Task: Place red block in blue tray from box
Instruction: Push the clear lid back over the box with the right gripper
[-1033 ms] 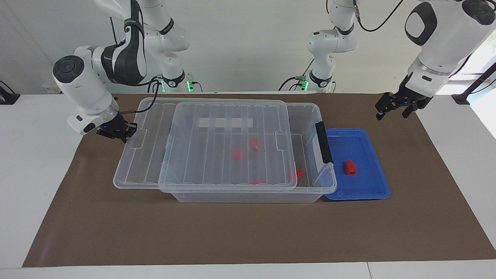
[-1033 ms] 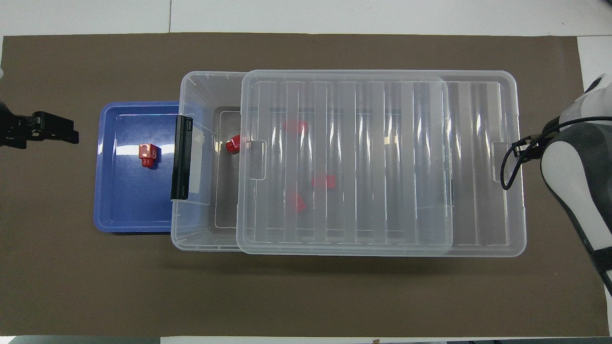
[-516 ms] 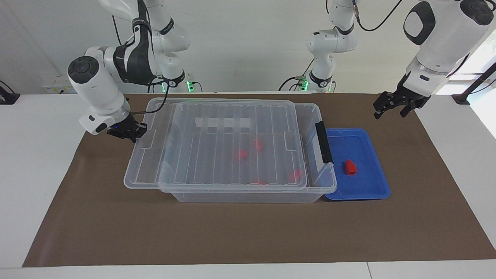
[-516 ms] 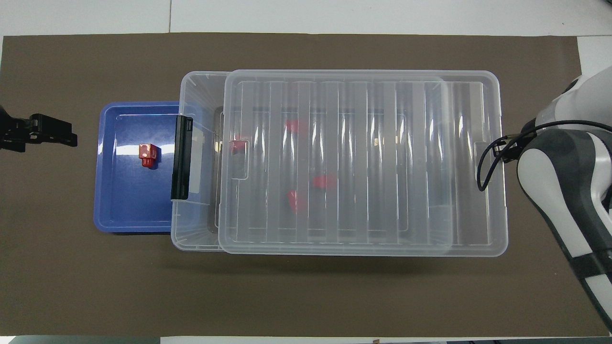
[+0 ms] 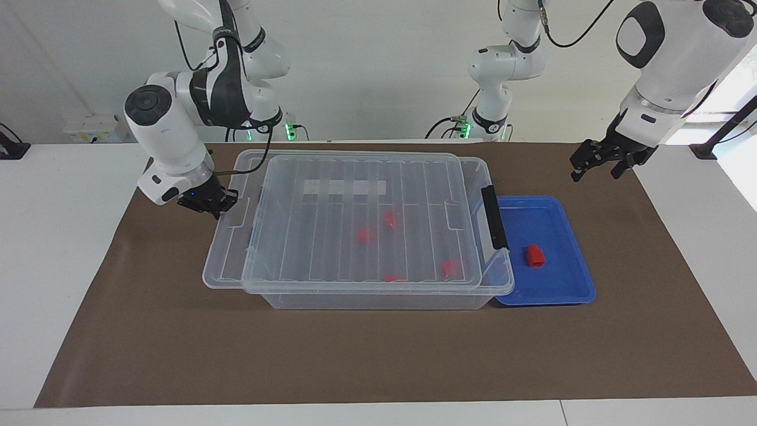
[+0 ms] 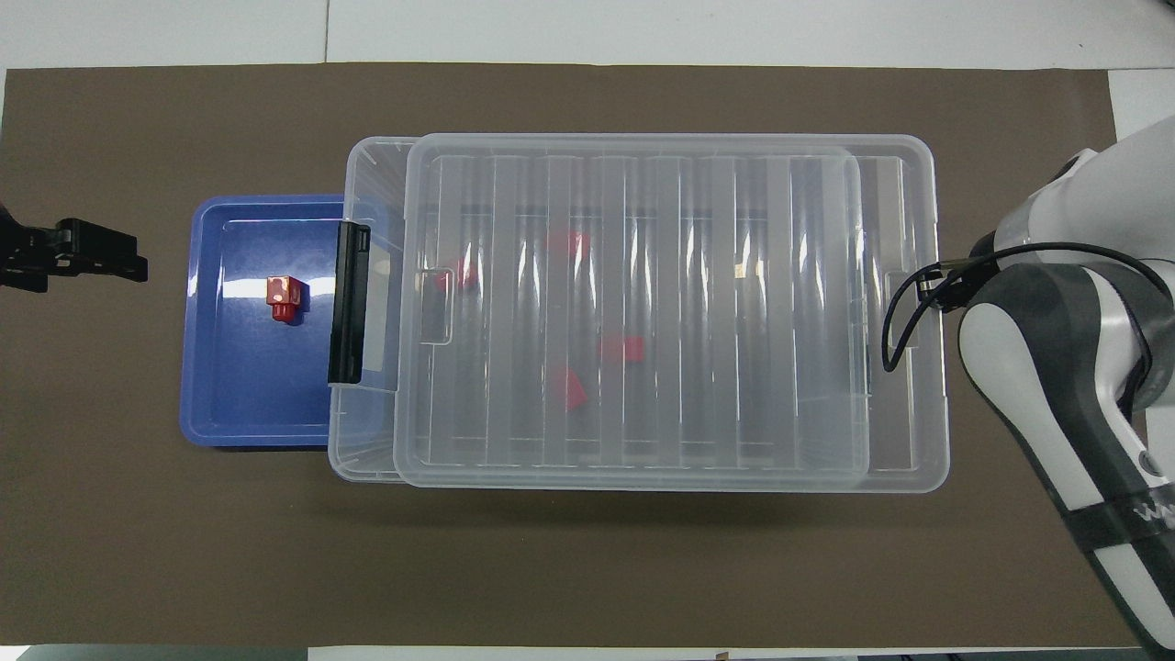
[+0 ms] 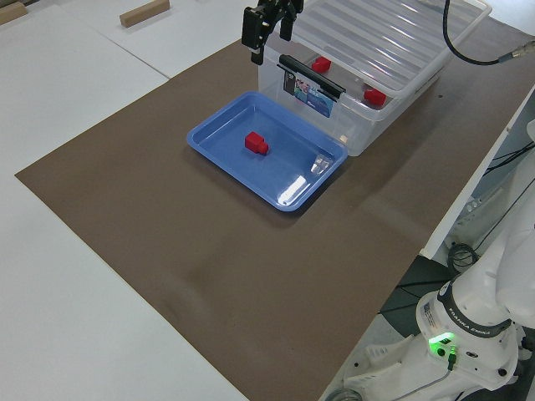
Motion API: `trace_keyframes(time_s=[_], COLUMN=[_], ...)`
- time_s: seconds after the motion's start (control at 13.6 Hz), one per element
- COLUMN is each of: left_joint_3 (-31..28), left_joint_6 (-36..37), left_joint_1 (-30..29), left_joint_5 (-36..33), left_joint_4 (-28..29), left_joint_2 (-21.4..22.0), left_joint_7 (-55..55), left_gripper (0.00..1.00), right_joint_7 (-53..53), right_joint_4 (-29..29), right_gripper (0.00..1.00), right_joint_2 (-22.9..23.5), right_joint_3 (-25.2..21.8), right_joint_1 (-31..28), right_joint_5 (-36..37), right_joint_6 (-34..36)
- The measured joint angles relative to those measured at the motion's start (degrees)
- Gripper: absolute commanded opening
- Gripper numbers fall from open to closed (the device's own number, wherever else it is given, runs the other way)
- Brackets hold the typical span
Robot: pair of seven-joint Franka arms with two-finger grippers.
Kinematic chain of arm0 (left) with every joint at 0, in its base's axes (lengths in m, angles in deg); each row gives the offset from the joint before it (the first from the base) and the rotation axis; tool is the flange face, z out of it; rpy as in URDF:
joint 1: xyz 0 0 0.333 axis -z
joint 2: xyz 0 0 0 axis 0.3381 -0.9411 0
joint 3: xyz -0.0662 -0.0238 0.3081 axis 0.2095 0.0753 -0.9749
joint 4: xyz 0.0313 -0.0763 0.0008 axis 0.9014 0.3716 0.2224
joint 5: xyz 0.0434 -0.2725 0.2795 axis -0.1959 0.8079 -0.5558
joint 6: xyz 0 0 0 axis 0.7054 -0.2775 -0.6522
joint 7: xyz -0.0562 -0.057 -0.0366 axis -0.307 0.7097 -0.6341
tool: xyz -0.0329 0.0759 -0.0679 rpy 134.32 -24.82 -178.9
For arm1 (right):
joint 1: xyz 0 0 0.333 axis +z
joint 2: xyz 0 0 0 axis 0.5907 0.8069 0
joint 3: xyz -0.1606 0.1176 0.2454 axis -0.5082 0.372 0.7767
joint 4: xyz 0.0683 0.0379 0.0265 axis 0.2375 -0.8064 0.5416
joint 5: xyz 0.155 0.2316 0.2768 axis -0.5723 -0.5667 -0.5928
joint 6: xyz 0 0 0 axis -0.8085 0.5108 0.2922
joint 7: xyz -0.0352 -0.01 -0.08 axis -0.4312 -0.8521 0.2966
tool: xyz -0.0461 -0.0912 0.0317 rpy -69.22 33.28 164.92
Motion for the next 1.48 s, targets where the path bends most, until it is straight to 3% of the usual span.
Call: trace_keyframes(time_s=[1.48], left_joint_3=[0.0], left_joint_6=[0.0], left_joint_1=[0.0], left_joint_5=[0.0], left_joint_4=[0.0], left_joint_2=[0.0], left_joint_7=[0.0], left_gripper=[1.0], right_joint_7=[5.1], right_joint_4=[-1.3], right_gripper=[0.0], right_joint_2=[-0.8], right_joint_3=[2.8], right_joint_1=[0.0], right_joint_5=[0.0], right_joint_6=[-1.3])
